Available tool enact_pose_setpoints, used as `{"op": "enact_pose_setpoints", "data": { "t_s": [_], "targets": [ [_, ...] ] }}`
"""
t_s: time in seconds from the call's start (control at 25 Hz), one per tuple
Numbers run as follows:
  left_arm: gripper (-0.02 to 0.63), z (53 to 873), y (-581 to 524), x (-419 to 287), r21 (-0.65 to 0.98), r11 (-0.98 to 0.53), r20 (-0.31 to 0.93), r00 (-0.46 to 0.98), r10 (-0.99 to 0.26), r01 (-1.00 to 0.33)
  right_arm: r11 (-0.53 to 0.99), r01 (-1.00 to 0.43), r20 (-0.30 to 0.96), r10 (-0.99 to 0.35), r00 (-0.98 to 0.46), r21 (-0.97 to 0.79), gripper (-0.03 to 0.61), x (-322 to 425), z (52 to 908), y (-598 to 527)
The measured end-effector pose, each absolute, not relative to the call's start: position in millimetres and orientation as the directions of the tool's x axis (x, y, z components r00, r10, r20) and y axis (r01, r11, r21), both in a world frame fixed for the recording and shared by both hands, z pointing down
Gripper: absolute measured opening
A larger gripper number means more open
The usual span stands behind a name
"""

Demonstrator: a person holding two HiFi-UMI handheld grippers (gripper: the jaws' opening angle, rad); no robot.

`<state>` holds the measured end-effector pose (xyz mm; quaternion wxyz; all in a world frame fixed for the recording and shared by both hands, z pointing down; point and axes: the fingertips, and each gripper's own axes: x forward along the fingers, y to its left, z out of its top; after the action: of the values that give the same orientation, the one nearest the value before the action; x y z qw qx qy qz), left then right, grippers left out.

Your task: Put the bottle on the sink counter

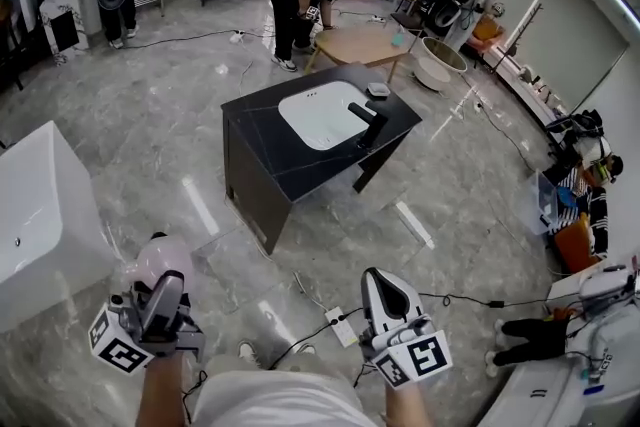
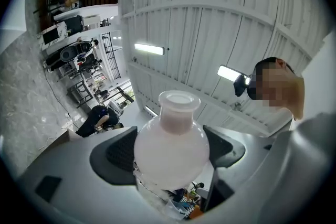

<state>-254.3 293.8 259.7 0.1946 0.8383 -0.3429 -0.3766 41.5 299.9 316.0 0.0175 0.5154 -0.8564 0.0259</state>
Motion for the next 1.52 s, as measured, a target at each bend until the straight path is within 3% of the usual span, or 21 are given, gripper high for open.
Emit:
{"op": "enact_pose_setpoints", "data": {
  "t_s": [0.56,1.16,1.52],
  "targets": [
    [0.393,265,228,-250,0.596,-0.733,-0.526,0.531,-0.664,-0.326,0.386,-0.921,0.086,-0.917,-0.389,-0.047,0.009,52,341,261],
    [0.393,264,95,-183,0.613,-0.686,-0.533,0.436,-0.725,-0.393,0.529,-0.847,0.089,-0.842,-0.532,-0.061,0.009,118,344,62],
    [0.393,285,35,-140,0.622,-0.626,-0.475,0.410,-0.779,-0.470,0.617,-0.782,0.099,-0.776,-0.623,-0.090,0.009,140,354,-9]
  ]
}}
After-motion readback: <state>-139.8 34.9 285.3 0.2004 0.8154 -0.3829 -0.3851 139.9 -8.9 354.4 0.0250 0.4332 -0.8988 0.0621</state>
